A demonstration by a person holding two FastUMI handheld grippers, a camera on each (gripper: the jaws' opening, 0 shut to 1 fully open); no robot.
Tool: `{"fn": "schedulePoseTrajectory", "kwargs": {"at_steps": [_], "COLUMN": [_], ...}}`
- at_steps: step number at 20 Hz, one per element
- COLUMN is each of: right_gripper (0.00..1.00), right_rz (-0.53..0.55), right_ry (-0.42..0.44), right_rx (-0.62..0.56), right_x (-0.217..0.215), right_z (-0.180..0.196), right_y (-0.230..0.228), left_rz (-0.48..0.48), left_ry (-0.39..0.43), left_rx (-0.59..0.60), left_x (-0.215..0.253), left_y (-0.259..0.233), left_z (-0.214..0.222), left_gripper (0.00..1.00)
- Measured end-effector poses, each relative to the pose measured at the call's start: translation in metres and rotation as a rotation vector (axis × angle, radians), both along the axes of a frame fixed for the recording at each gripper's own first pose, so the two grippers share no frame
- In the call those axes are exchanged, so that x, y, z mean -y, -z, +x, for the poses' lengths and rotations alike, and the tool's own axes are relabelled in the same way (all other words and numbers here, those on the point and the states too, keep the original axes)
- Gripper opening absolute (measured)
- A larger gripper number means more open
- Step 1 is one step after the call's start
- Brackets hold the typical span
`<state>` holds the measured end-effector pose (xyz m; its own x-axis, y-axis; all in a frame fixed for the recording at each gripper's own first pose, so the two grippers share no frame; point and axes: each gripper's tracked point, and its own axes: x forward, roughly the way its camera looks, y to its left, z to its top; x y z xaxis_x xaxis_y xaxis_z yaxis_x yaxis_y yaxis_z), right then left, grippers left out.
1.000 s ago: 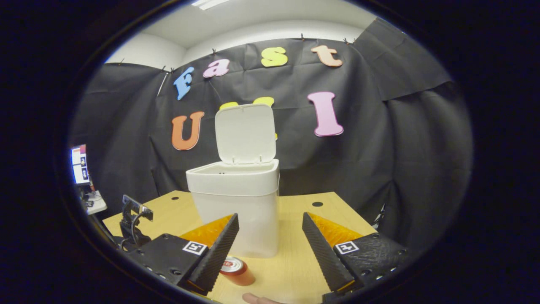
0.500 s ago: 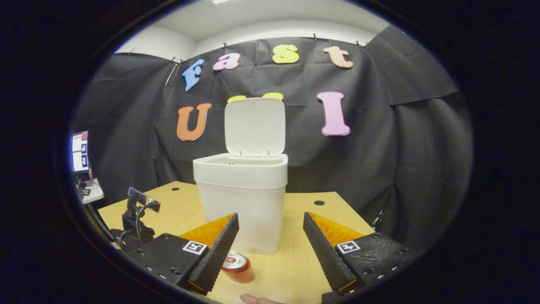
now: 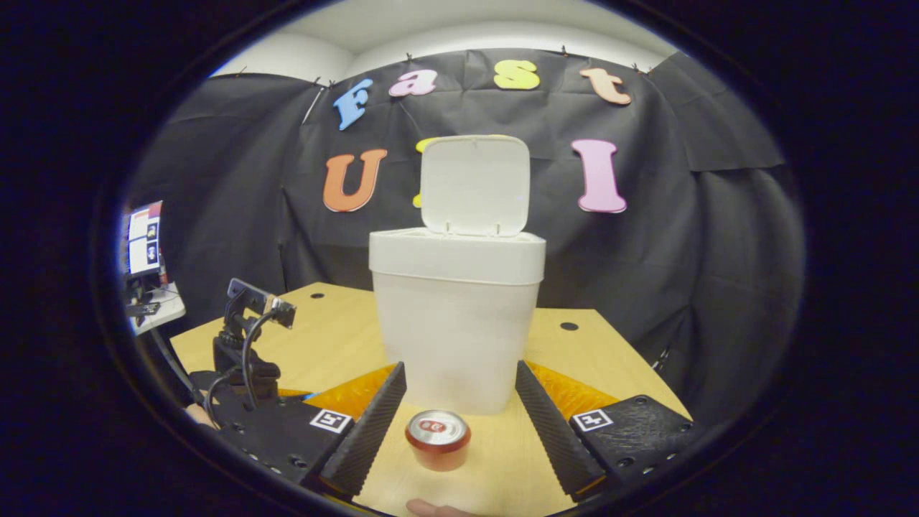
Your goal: Press the lid of the desktop garbage bin to open it, pick up the crumpled paper on the desktop and throw it into the bin, then pick up the pop can on the desktop and drop it into the bin, and finally close the garbage bin lid.
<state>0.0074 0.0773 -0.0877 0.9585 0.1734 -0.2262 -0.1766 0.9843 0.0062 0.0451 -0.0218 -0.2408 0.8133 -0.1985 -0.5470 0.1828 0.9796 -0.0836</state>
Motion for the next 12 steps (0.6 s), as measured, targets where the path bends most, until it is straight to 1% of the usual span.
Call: {"fn": "schedulePoseTrajectory", "kwargs": {"at_steps": [4,5,6,8,9,10,11,12], "right_gripper": [0.95,0.98,0.95,0.95,0.98,0.95,0.98,0.96], "right_rz": [0.002,0.006,0.002,-0.010,-0.001,0.011,0.016,0.013], "right_ry": [0.030,0.042,0.049,0.071,0.080,0.085,0.088,0.096], "right_rx": [-0.042,-0.045,-0.049,-0.067,-0.075,-0.082,-0.090,-0.104], "right_x": [-0.013,-0.014,-0.014,-0.009,-0.007,-0.006,-0.005,-0.006], "right_z": [-0.001,-0.001,0.000,0.000,0.000,-0.001,-0.001,-0.001], "right_y": [0.023,0.027,0.031,0.044,0.048,0.052,0.057,0.064], "left_rz": [0.027,0.023,0.014,-0.004,-0.010,-0.011,-0.013,-0.018], "left_ry": [-0.010,-0.014,-0.022,-0.035,-0.041,-0.045,-0.045,-0.046], "left_rx": [0.087,0.108,0.128,0.163,0.181,0.196,0.205,0.208], "left_x": [-0.004,-0.005,-0.006,-0.008,-0.009,-0.010,-0.011,-0.010], "left_y": [-0.018,-0.022,-0.028,-0.040,-0.046,-0.050,-0.052,-0.055], "left_z": [0.004,0.004,0.005,0.006,0.006,0.007,0.006,0.006], "left_gripper": [0.37,0.37,0.37,0.36,0.36,0.36,0.36,0.36]}}
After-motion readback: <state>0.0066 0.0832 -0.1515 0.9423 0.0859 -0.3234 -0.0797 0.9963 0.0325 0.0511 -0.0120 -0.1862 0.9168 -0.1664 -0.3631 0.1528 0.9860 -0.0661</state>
